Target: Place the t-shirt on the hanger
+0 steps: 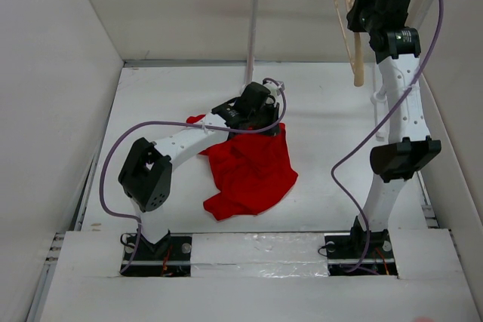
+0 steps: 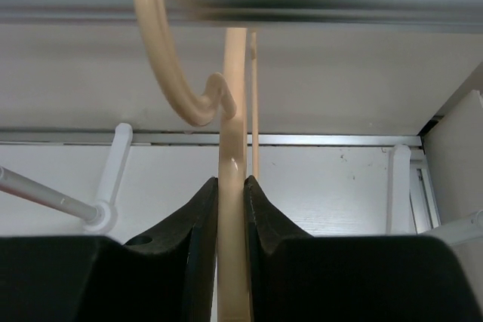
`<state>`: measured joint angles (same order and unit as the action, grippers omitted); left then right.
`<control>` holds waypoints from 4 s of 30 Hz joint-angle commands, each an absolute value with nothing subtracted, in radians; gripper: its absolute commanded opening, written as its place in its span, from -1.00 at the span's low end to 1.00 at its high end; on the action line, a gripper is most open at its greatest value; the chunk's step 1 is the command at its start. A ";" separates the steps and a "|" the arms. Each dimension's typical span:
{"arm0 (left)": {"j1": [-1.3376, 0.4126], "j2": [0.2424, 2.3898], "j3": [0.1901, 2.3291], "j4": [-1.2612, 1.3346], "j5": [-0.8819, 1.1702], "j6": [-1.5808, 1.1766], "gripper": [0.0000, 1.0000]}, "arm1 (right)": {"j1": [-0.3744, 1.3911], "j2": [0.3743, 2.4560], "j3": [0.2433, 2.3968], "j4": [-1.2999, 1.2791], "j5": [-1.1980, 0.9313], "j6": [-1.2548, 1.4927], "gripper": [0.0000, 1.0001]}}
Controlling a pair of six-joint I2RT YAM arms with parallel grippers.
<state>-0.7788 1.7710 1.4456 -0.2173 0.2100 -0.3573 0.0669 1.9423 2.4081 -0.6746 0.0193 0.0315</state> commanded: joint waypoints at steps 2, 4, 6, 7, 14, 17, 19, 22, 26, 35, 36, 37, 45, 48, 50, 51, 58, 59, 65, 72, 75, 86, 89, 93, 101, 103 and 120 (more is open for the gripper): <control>-0.781 1.715 1.453 -0.186 0.213 -0.354 -1.00 | 0.075 1.856 2.416 -0.552 0.044 0.047 -0.68; -0.772 1.717 1.456 -0.186 0.215 -0.354 -1.00 | 0.066 1.827 2.393 -0.525 0.038 0.052 -0.77; -0.772 1.715 1.456 -0.186 0.213 -0.351 -1.00 | 0.057 1.795 2.367 -0.515 0.029 0.060 -0.81; -0.772 1.717 1.457 -0.184 0.213 -0.353 -1.00 | 0.057 1.789 2.358 -0.514 0.023 0.066 -0.84; -0.753 1.732 1.493 -0.201 0.210 -0.339 -1.00 | 0.048 1.669 2.137 -0.434 -0.029 0.103 -0.95; -0.741 1.735 1.512 -0.207 0.212 -0.330 -1.00 | 0.038 1.620 2.045 -0.413 -0.058 0.126 -0.99; -0.732 1.738 1.519 -0.210 0.213 -0.328 -1.00 | 0.029 1.583 1.978 -0.397 -0.074 0.139 -1.00; -0.723 1.738 1.522 -0.209 0.218 -0.325 -1.00 | 0.029 1.508 1.872 -0.364 -0.118 0.176 -1.00; -0.701 1.744 1.522 -0.204 0.229 -0.324 -1.00 | 0.038 1.360 1.673 -0.319 -0.207 0.274 -1.00; -0.652 1.781 1.575 -0.205 0.265 -0.331 -1.00 | 0.159 0.878 1.126 -0.471 -0.365 0.429 -1.00; -0.652 1.790 1.583 -0.213 0.262 -0.331 -1.00 | 0.172 0.835 1.065 -0.500 -0.365 0.448 -1.00; -0.643 1.793 1.598 -0.218 0.264 -0.331 -1.00 | 0.192 0.748 1.037 -0.556 -0.364 0.466 -1.00; -0.643 1.832 1.670 -0.259 0.264 -0.339 -1.00 | 0.232 0.537 0.884 -0.661 -0.371 0.577 -1.00; -0.643 1.829 1.684 -0.279 0.258 -0.339 -1.00 | 0.232 0.555 0.899 -0.657 -0.364 0.552 -1.00; -0.643 1.824 1.686 -0.287 0.244 -0.339 -1.00 | 0.232 0.566 0.910 -0.655 -0.374 0.540 -1.00; -0.643 1.819 1.684 -0.287 0.239 -0.339 -1.00 | 0.232 0.575 0.916 -0.658 -0.386 0.535 -1.00; -0.643 1.816 1.706 -0.304 0.225 -0.339 -1.00 | 0.232 0.586 0.950 -0.706 -0.396 0.514 -1.00; -0.643 1.815 1.709 -0.304 0.239 -0.344 -1.00 | 0.232 0.594 0.931 -0.687 -0.416 0.518 -1.00; -0.661 1.784 1.718 -0.311 0.278 -0.353 -1.00 | 0.268 0.632 0.819 -0.459 -0.480 0.641 -1.00; -0.684 1.692 1.678 -0.351 0.328 -0.379 -1.00 | 0.518 0.763 0.828 -0.148 -0.208 0.706 -1.00; -0.684 1.649 1.704 -0.399 0.249 -0.391 -1.00 | 0.609 0.833 0.896 -0.116 -0.057 0.674 -1.00; -0.646 1.664 1.922 -0.492 0.109 -0.345 -1.00 | 0.741 0.790 1.023 -0.354 0.094 0.614 -1.00; -0.646 1.670 1.950 -0.511 0.097 -0.339 -1.00 | 0.741 0.764 1.042 -0.385 0.118 0.614 -1.00; -0.646 1.666 1.960 -0.523 0.087 -0.334 -1.00 | 0.741 0.775 1.083 -0.385 0.155 0.589 -1.00; -0.646 1.638 1.985 -0.514 0.165 -0.353 -1.00 | 0.741 0.847 1.101 -0.286 0.213 0.542 -1.00; -0.646 1.618 1.982 -0.493 0.201 -0.385 -1.00 | 0.741 0.886 1.103 -0.243 0.209 0.522 -1.00; -0.684 1.483 1.965 -0.526 0.253 -0.503 -1.00 | 0.762 1.178 1.009 0.518 0.319 0.448 -1.00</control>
<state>-0.6796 1.5589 1.9350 -0.5468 0.2321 -0.4549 0.7467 1.1568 1.0103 0.2276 0.2314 0.4664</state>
